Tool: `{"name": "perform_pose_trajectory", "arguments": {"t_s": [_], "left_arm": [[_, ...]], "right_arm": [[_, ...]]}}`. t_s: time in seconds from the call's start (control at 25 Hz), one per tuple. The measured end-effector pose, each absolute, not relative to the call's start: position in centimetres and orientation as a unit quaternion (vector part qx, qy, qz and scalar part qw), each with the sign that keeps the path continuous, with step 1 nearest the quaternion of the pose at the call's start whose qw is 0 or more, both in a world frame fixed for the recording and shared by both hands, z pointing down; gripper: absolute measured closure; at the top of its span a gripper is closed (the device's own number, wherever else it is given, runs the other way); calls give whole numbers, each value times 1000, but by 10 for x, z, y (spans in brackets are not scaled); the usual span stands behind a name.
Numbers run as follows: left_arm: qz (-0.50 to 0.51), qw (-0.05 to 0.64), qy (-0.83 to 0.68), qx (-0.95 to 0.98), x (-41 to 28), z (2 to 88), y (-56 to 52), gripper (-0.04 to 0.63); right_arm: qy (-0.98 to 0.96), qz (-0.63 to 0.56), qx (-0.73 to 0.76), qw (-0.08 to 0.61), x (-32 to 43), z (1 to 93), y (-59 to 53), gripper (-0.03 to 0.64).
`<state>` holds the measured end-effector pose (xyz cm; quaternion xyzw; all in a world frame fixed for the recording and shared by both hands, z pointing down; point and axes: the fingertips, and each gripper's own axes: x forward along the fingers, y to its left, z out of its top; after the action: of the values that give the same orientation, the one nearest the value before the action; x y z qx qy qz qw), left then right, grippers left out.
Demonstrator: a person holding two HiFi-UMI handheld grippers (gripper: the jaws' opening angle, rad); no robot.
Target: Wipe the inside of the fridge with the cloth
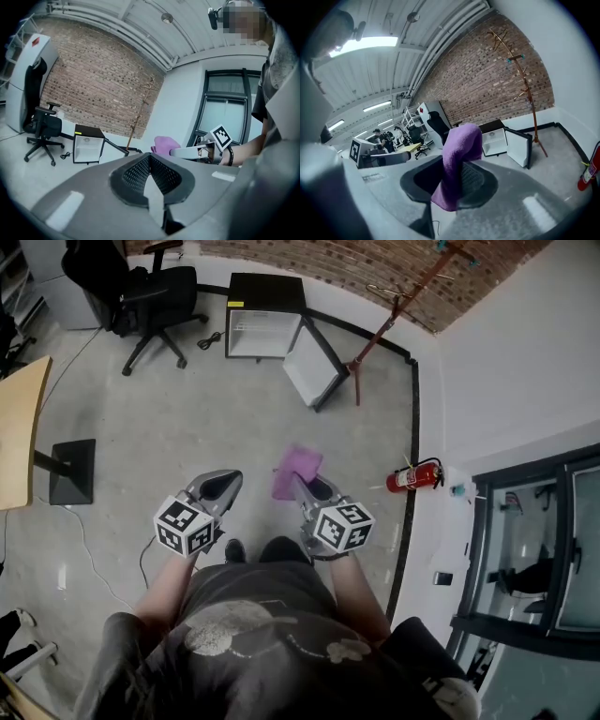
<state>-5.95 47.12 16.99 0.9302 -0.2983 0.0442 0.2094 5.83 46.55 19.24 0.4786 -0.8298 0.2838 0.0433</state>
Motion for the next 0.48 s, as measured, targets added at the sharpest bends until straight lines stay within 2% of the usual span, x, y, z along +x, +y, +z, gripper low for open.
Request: {"name": "perform_pose_trajectory", "arguments": {"t_s": [0.48], "left_arm": [[43,233,-313,920,-89,192,419,578]], "right_arm": [[-819,300,486,53,47,215,411,543]]}}
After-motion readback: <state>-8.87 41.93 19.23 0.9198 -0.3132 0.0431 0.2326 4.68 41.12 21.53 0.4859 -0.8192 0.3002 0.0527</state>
